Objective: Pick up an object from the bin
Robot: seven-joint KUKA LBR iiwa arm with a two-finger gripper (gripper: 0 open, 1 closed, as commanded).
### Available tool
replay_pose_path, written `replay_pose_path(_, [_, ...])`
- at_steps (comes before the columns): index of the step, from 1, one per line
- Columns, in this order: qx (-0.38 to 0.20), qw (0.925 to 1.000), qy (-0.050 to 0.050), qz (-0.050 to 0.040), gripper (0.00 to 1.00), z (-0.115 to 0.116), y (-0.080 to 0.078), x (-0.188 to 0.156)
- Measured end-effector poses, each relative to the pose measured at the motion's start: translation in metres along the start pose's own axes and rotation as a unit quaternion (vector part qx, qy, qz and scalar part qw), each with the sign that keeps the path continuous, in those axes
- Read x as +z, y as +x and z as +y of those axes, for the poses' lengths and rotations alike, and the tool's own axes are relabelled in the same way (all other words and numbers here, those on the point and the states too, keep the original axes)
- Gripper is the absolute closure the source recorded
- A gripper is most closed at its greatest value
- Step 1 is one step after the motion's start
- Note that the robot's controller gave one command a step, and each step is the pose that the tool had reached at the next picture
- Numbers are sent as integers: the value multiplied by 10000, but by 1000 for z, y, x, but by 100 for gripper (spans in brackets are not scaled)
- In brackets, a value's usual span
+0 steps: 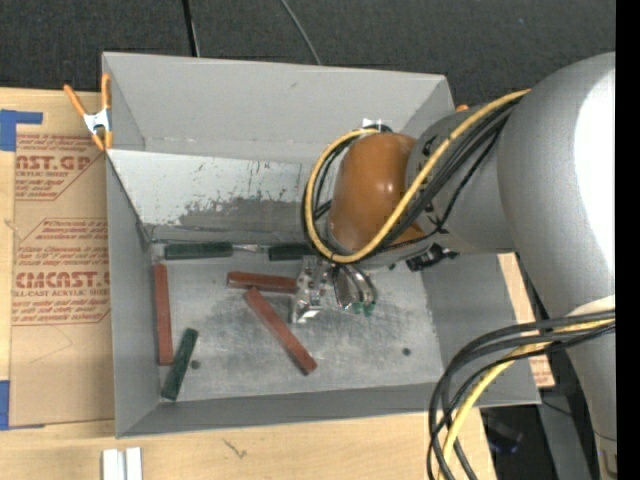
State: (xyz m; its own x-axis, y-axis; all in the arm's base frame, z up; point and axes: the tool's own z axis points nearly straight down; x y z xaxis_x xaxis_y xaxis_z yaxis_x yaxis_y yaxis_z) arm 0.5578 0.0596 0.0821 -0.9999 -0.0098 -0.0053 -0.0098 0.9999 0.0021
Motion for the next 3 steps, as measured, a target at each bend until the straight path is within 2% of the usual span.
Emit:
replay_pose_path(1, [2,10000,5,22,0,-1,1,1])
replay_pose_path(2, [2,10000,6,21,0,-1,1,1])
replay_pose_path(3, [242,9997,9,28,0,51,-30,-40])
